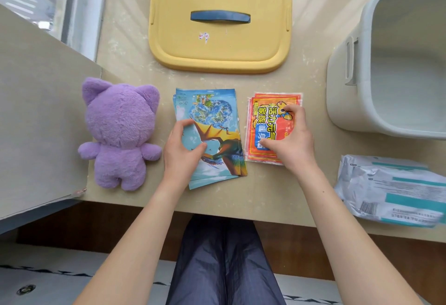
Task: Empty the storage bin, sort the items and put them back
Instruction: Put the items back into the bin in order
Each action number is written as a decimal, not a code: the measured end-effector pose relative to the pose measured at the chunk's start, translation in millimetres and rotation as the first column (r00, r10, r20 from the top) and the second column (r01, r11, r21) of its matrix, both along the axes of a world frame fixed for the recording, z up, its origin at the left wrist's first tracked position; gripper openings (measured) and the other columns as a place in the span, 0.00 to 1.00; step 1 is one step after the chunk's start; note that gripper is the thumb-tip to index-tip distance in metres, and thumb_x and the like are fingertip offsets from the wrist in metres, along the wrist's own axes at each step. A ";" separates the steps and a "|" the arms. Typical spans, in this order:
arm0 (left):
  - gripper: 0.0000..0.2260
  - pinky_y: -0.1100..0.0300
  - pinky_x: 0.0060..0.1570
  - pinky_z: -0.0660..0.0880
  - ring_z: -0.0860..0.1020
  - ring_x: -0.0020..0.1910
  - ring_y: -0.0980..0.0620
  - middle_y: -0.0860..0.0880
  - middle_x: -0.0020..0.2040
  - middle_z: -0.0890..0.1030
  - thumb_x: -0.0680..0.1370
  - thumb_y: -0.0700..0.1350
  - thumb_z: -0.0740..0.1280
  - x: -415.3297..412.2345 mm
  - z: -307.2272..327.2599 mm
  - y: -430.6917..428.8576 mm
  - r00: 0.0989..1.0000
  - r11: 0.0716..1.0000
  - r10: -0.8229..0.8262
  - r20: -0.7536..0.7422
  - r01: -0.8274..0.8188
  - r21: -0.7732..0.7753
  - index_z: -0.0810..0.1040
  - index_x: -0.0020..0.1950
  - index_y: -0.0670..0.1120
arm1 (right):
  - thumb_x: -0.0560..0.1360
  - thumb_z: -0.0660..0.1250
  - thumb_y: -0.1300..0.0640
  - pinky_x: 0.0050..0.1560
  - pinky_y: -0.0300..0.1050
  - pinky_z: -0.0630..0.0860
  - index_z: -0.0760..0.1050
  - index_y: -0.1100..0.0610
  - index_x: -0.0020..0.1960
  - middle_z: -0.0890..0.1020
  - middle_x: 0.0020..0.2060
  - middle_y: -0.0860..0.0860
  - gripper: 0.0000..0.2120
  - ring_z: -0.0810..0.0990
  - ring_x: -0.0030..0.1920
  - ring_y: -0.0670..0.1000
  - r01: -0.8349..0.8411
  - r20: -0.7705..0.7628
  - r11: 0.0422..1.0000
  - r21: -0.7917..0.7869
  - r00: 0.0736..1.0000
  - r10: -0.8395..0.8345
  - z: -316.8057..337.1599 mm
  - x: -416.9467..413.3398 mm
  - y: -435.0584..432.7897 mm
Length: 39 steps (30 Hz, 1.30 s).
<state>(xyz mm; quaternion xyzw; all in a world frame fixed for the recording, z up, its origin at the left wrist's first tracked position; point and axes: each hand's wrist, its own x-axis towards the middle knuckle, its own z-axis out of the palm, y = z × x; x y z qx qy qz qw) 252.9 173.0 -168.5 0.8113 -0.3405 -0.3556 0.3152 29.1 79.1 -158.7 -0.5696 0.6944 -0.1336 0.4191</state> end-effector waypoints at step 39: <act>0.17 0.61 0.47 0.78 0.82 0.50 0.52 0.50 0.54 0.83 0.69 0.37 0.76 41.0 435.1 39.0 0.874 0.823 -0.166 -0.457 -0.133 -0.552 0.82 0.54 0.53 | 0.66 0.77 0.66 0.56 0.59 0.80 0.75 0.48 0.65 0.82 0.58 0.54 0.31 0.83 0.57 0.57 0.347 0.784 0.919 -0.188 0.617 -0.073 415.4 -42.2 103.7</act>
